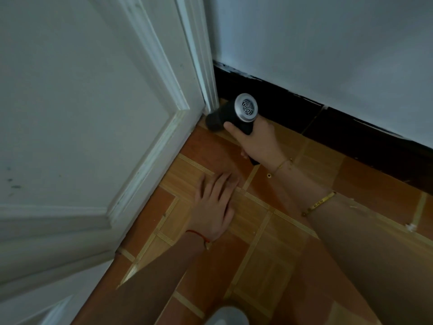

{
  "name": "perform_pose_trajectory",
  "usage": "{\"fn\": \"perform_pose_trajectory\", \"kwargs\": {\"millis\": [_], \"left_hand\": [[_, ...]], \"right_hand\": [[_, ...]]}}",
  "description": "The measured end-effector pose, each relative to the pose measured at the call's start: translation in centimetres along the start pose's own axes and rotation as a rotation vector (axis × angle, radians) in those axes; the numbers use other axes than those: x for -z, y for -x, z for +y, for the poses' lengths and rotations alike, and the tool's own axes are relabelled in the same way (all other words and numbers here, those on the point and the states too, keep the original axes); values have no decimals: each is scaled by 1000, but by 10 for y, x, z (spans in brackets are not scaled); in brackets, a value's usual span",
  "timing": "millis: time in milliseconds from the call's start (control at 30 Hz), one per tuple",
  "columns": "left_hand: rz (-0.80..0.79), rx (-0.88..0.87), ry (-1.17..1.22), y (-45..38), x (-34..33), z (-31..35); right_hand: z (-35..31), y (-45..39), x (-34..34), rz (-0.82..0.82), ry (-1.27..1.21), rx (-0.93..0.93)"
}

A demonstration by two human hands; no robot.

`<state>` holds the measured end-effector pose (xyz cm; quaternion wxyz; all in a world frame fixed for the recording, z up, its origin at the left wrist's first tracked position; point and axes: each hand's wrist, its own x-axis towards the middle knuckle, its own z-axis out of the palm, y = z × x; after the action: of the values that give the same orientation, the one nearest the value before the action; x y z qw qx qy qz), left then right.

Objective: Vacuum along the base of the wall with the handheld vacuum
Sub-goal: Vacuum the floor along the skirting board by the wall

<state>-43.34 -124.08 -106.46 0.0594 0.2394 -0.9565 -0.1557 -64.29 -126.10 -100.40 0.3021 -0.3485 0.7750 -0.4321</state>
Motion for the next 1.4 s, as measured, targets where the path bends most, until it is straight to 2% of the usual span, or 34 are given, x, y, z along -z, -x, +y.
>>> {"fn": "perform_pose_trajectory", "kwargs": {"millis": [67, 200, 400, 767, 967, 1300, 1400], "left_hand": [[10, 5, 2, 0, 1, 1], [20, -3, 10, 0, 2, 2], [4, -1, 27, 0, 1, 0], [-17, 8, 18, 1, 0, 0], [-23, 15, 7, 1, -1, -1], [-1, 14, -12, 2, -1, 3], [3, 21, -28, 1, -1, 4]], "right_hand": [[0, 3, -3, -38, 27, 19], [-6, 8, -7, 49, 11, 76], [-15, 16, -19, -116, 54, 137], [0, 17, 11, 260, 149, 91], [17, 24, 41, 321, 166, 39], [52, 94, 88, 478, 193, -56], [55, 111, 94, 433, 198, -68]]}}
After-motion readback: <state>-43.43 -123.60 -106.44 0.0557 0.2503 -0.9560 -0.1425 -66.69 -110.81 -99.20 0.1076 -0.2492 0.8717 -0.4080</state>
